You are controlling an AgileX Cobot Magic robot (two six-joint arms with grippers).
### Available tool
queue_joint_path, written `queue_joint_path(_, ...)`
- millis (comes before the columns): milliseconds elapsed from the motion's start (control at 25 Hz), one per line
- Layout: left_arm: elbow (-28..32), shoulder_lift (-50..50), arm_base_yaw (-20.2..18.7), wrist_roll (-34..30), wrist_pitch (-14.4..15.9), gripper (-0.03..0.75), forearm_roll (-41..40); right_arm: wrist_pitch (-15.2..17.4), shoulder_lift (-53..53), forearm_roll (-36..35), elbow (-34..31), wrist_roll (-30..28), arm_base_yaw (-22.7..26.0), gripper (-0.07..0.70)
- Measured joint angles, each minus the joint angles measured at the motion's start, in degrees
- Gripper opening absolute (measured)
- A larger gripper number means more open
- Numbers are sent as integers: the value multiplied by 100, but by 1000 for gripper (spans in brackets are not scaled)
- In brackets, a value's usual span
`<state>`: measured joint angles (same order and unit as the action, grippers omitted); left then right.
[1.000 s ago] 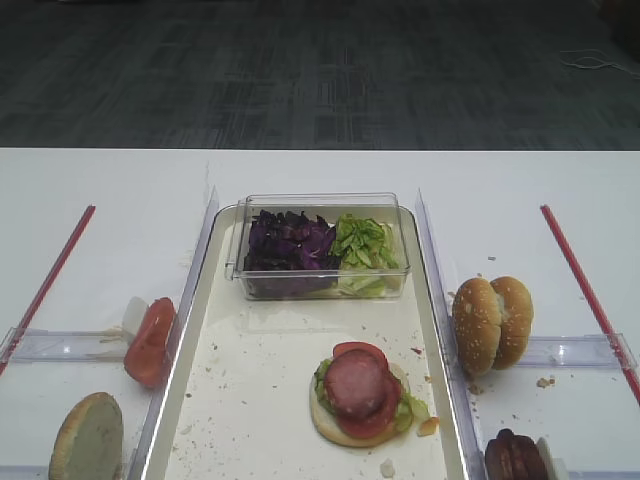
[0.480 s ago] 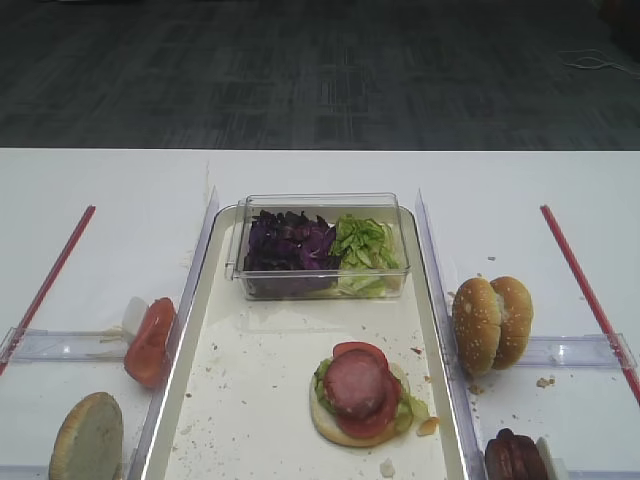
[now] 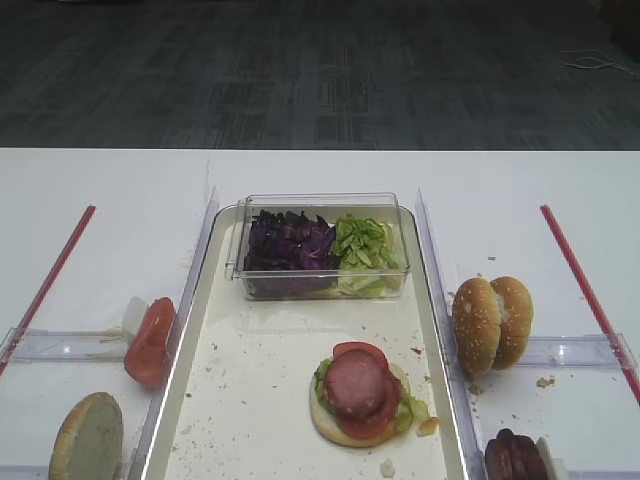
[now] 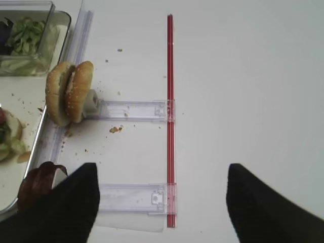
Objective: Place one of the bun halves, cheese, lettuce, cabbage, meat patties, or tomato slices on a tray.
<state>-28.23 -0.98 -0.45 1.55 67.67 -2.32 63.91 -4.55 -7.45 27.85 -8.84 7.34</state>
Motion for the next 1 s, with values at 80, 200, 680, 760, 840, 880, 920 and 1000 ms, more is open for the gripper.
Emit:
queue_joint_path(80, 0, 0, 0, 0, 0, 420, 0, 0, 251, 0, 0, 9, 0, 559)
queue_joint_path(200, 0, 0, 0, 0, 0, 420, 0, 12, 528, 0, 0, 22, 0, 559)
queue_joint_path(680, 0, 0, 0, 0, 0, 420, 0, 23, 539, 13, 0, 48, 0, 559)
queue_joint_path(760, 0, 0, 0, 0, 0, 420, 0, 23, 539, 13, 0, 48, 0, 559)
queue_joint_path(840, 0, 0, 0, 0, 0, 420, 0, 23, 539, 13, 0, 48, 0, 559)
queue_joint_path(880, 0, 0, 0, 0, 0, 420, 0, 23, 539, 13, 0, 48, 0, 559)
queue_joint_path(920, 0, 0, 0, 0, 0, 420, 0, 23, 539, 13, 0, 48, 0, 559)
queue_joint_path(1000, 0, 0, 0, 0, 0, 420, 0, 23, 539, 13, 0, 48, 0, 559)
